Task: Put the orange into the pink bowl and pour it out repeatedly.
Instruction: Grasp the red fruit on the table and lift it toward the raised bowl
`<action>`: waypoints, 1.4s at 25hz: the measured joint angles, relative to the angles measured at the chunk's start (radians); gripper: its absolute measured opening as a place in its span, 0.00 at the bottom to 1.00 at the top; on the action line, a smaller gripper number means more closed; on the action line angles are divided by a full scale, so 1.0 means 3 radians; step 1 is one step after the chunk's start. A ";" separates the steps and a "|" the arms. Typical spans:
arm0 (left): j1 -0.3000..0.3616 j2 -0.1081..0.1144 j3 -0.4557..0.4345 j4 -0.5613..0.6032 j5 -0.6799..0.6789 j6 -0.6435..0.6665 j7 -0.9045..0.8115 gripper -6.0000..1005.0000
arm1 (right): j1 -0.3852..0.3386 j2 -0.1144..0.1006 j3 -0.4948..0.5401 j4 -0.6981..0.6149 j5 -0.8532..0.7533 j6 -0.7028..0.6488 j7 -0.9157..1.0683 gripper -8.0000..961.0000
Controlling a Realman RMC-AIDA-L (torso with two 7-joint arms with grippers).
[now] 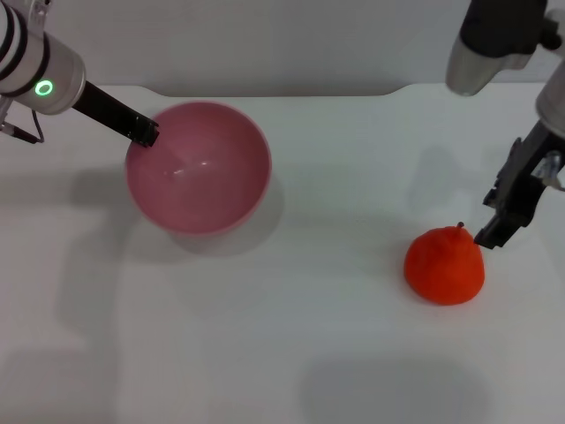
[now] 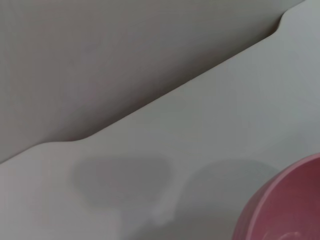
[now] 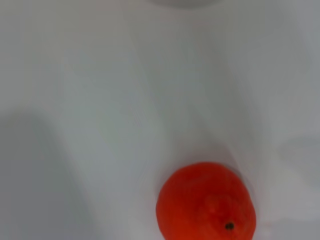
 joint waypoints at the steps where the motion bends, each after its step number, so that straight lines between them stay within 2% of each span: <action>1: -0.0003 -0.0001 0.0012 0.0000 -0.0001 0.0003 0.0000 0.05 | 0.0000 0.0012 -0.0009 0.0030 -0.0007 0.0047 0.0000 0.63; 11: -0.0013 -0.0005 0.0148 0.0006 -0.0002 0.0057 -0.0034 0.05 | 0.0001 0.0124 -0.0133 0.0437 -0.0031 0.0634 -0.0028 0.63; 16: -0.0044 -0.0005 0.0198 0.0026 0.0009 0.0117 -0.0035 0.05 | 0.0024 0.0150 -0.0151 0.0679 -0.0012 0.0841 -0.0032 0.60; 22: -0.0072 -0.0005 0.0200 0.0047 0.0021 0.0148 -0.0023 0.05 | 0.0001 0.0156 -0.0148 0.0798 0.0263 0.0927 -0.0126 0.54; 29: -0.0088 -0.0005 0.0199 0.0043 0.0025 0.0125 -0.0005 0.05 | -0.0015 0.0153 -0.0134 0.0785 0.0299 0.0908 -0.0152 0.47; 34: -0.0088 -0.0003 0.0198 0.0041 0.0025 0.0124 -0.0004 0.05 | -0.0010 0.0146 -0.0123 0.0751 0.0291 0.0902 -0.0151 0.26; 35: -0.0088 -0.0003 0.0198 0.0041 0.0025 0.0123 -0.0003 0.05 | -0.0012 0.0143 -0.0119 0.0690 0.0288 0.0902 -0.0137 0.25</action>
